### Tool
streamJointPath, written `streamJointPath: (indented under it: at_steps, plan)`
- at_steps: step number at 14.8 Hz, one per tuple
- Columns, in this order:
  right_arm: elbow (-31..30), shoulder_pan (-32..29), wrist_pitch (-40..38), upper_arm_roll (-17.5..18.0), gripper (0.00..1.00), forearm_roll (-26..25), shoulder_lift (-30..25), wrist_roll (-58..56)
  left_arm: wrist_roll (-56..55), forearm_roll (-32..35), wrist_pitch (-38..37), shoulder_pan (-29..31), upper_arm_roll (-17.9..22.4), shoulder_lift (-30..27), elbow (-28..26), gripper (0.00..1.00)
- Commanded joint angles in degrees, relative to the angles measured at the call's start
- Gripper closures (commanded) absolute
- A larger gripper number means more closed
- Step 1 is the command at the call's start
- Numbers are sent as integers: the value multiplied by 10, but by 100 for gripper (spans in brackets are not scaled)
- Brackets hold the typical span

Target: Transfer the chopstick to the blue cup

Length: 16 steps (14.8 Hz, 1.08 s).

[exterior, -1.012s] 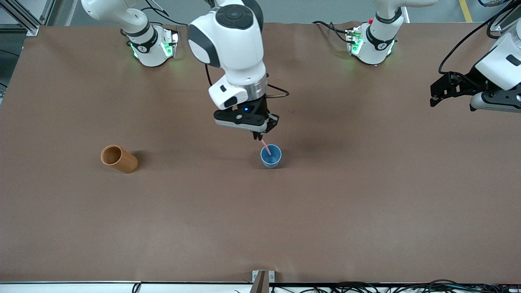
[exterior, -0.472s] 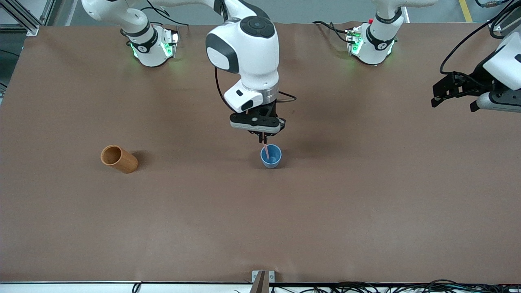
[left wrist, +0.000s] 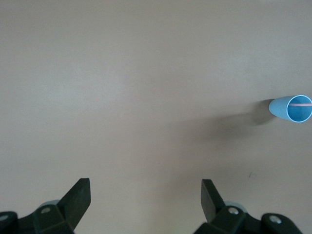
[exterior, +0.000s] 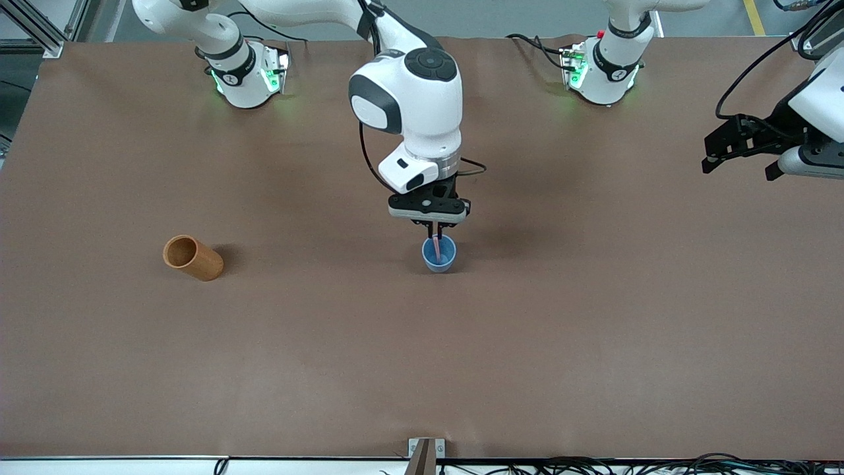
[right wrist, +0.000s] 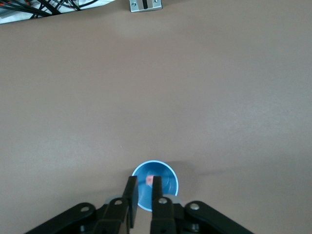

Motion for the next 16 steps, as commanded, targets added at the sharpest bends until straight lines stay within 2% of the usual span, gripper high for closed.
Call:
streamJointPath:
  at_steps: [1, 3, 4, 7, 10, 13, 16]
  plan:
    - [-7, -9, -1, -3, 47, -12, -15, 0, 4, -6, -3, 2, 1, 3, 11, 0]
    - [-7, -24, -9, -3, 15, -10, -36, -2, 4, -6, -3, 1, 1, 4, 11, 0]
    - [-7, -36, -24, -2, 9, -8, -49, -3, 4, -6, -3, 2, 1, 4, 11, 0]
    - [-9, -74, -102, 0, 1, -1, -101, -49, 3, -6, -3, 1, 1, 5, 11, 0]
    - [-22, -126, -176, 0, 0, 26, -158, -122, 4, -6, -3, 1, 1, 5, 11, 0]
    - [-86, -182, -218, -2, 0, 42, -235, -165, 3, -6, -3, 0, 1, 5, 11, 0]
    - [-164, -244, -217, -2, 0, 57, -306, -226, 6, -6, -3, 1, 1, 5, 11, 0]
